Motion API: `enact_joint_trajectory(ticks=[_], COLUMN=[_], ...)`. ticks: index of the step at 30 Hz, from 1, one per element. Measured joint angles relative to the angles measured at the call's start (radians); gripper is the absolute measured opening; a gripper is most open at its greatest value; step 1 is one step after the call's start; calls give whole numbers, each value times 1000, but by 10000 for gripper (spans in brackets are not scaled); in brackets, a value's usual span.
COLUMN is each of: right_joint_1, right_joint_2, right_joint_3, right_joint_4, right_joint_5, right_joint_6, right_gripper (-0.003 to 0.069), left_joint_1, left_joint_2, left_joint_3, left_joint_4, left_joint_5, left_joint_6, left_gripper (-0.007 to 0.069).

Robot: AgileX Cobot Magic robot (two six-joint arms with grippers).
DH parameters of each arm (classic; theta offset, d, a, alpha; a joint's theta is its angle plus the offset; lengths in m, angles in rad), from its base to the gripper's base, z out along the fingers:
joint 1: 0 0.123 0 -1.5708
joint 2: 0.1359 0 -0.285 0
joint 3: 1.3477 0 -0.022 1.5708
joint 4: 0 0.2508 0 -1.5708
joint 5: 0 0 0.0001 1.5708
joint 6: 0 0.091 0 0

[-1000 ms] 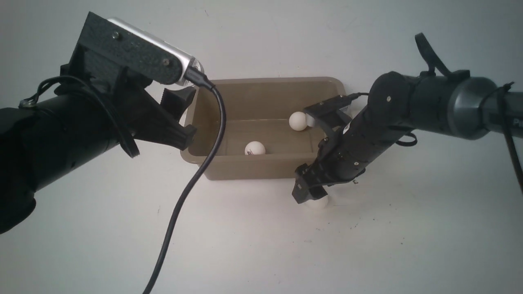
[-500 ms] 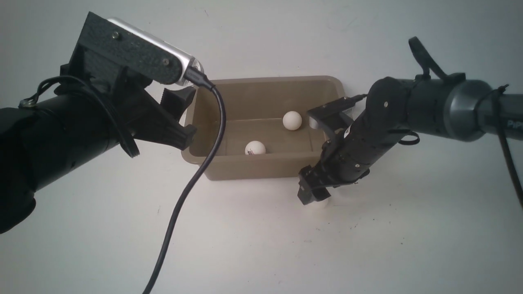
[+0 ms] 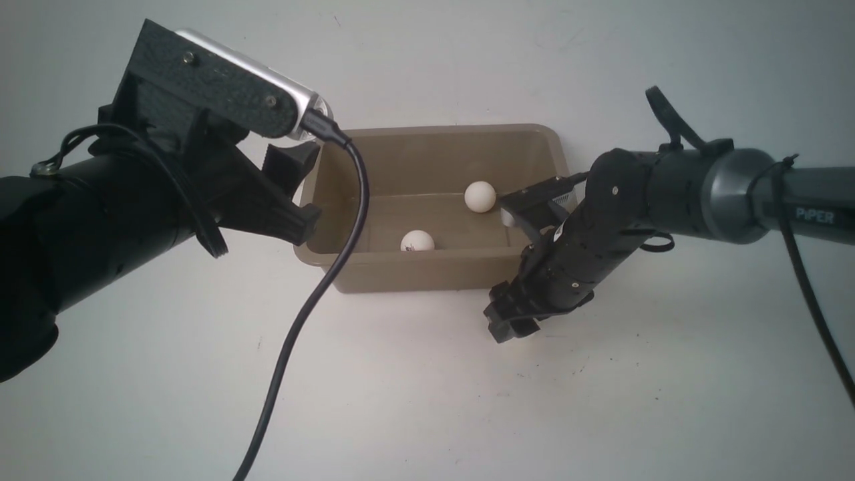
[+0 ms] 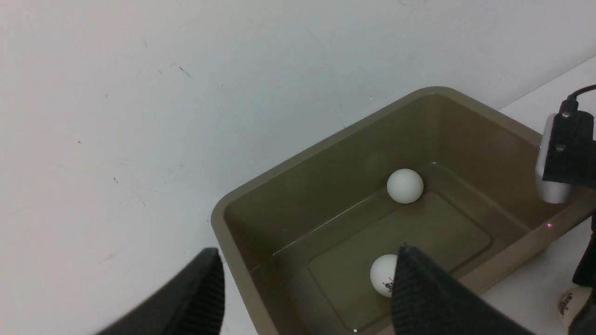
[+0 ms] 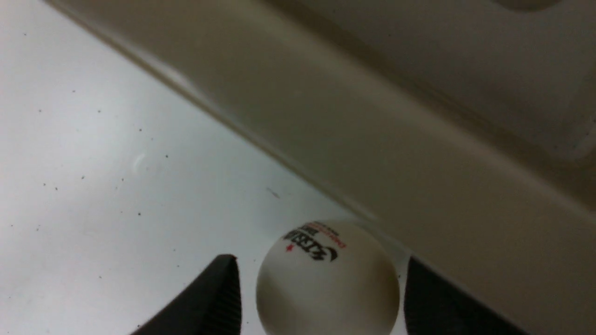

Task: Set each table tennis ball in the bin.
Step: Use the right arm to clamp the table tennis ball closest to it, then use the right arm to put the table tennis ball into the box

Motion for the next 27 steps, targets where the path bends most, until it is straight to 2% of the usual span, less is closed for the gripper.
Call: enact_joint_trajectory(ticks=[1, 3, 12, 21, 24, 27], right_joint_1=[0, 0, 1, 1, 1, 1], right_joint_2=[0, 0, -42, -327, -428, -473], right_joint_3=[0, 0, 1, 1, 1, 1], right_joint_4=[0, 0, -22, -91, -91, -91], right_joint_5=[0, 0, 136, 226, 202, 113], right_joint_6=[0, 0, -27, -29, -30, -42], right_gripper=[372, 344, 351, 351, 351, 351], left_joint_1=[0, 0, 0, 0, 0, 0], left_joint_2=[0, 0, 0, 0, 0, 0], left_joint_3=[0, 0, 0, 0, 0, 0], left_joint_4=[0, 0, 0, 0, 0, 0], left_joint_5=[0, 0, 0, 0, 0, 0], left_joint_6=[0, 0, 0, 0, 0, 0], left_gripper=[436, 436, 436, 436, 436, 436])
